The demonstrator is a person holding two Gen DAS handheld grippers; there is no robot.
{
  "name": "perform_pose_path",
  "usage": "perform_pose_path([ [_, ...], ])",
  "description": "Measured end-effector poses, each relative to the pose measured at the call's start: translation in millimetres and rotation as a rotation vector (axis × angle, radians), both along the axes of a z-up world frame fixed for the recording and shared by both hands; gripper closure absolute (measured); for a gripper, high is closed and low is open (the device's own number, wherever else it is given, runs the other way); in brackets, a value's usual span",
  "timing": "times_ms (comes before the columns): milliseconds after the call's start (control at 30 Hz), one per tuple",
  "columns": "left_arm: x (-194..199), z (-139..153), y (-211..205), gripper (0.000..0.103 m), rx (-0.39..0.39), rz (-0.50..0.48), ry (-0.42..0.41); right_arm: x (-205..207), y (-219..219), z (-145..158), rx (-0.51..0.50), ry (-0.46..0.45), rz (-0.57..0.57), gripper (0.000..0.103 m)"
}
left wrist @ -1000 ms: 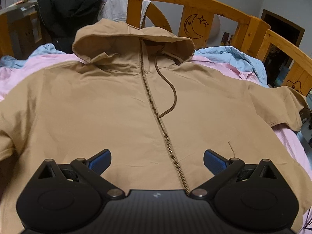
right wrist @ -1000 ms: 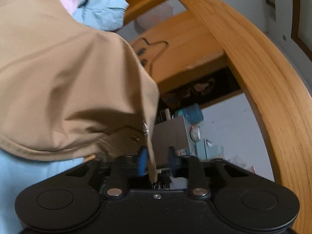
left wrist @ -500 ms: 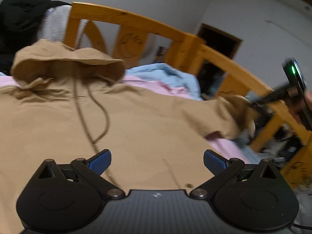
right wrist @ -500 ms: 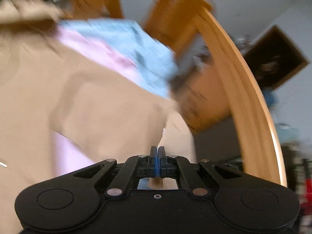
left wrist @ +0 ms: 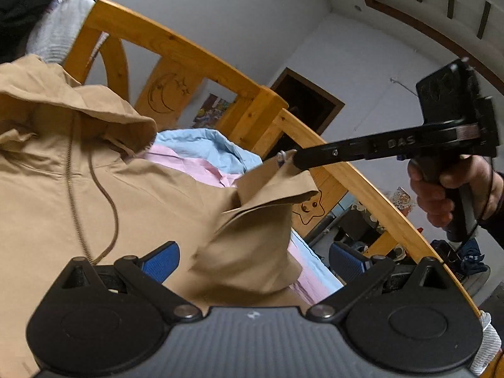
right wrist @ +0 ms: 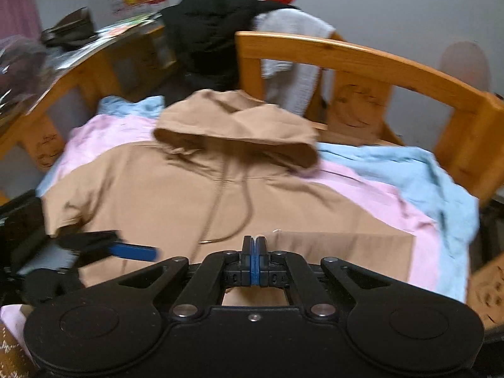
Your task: Fold large clothes
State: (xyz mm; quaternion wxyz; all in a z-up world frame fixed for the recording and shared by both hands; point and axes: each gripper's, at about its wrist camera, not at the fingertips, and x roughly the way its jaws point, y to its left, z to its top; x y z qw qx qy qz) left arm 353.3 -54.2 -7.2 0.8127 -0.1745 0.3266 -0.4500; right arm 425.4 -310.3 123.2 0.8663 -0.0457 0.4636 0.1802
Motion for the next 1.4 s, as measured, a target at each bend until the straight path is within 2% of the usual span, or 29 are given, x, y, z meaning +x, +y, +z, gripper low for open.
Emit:
perform_pose_path([
  [133,15,-8,-22,0.001,0.072,0.041,-0.008,-3,9,-4,0.009,0.02,0.039,0.103],
  [233,28,-17,-36,0.001,0.093,0.023,0.029,-10,8,-5,0.0,0.016,0.049,0.103],
  [300,31,-20,-43,0.009,0.102,0.038,0.058,-14,4,-4,0.006,0.015,0.052,0.103],
  [333,32,-20,-46,0.019,0.1,0.041,0.076,-16,3,-3,0.01,0.01,0.052,0.103],
  [367,32,-20,-49,0.036,0.098,0.033,0.091,-17,2,-3,0.016,0.003,0.054,0.103],
  [400,32,-18,-52,0.042,0.103,0.031,0.103,-17,1,-2,0.022,-0.004,0.056,0.103],
  [467,27,-12,-54,0.078,0.119,0.04,0.096,-18,3,1,0.026,-0.027,0.062,0.103],
  [533,20,-4,-49,0.095,0.134,0.066,0.085,-20,4,4,0.035,-0.057,0.071,0.103],
  [567,17,2,-45,0.098,0.134,0.084,0.082,-20,3,6,0.051,-0.071,0.074,0.103],
  [700,7,25,-12,0.103,0.106,0.183,0.066,-20,-3,15,0.16,-0.131,0.074,0.101],
  [767,0,32,10,0.103,0.108,0.24,0.066,-19,-9,16,0.218,-0.157,0.054,0.083],
  [833,-9,35,33,0.103,0.131,0.303,0.072,-18,-15,15,0.241,-0.176,0.018,0.07],
  [900,-18,32,57,0.103,0.166,0.371,0.094,-17,-21,8,0.199,-0.202,-0.007,0.061],
  [1067,-39,-1,89,0.103,0.337,0.5,0.103,-6,-51,-39,0.043,-0.255,-0.133,0.026],
  [1167,-36,-28,99,0.103,0.357,0.551,0.167,8,-77,-87,-0.028,-0.262,-0.221,0.025],
  [1233,-33,-38,100,0.103,0.386,0.573,0.169,24,-97,-125,-0.033,-0.21,-0.278,0.025],
  [1333,-35,-41,99,0.103,0.413,0.591,0.181,38,-127,-174,0.053,-0.108,-0.407,0.032],
  [1400,-38,-47,100,0.103,0.436,0.603,0.196,42,-139,-192,0.127,-0.073,-0.479,0.036],
])
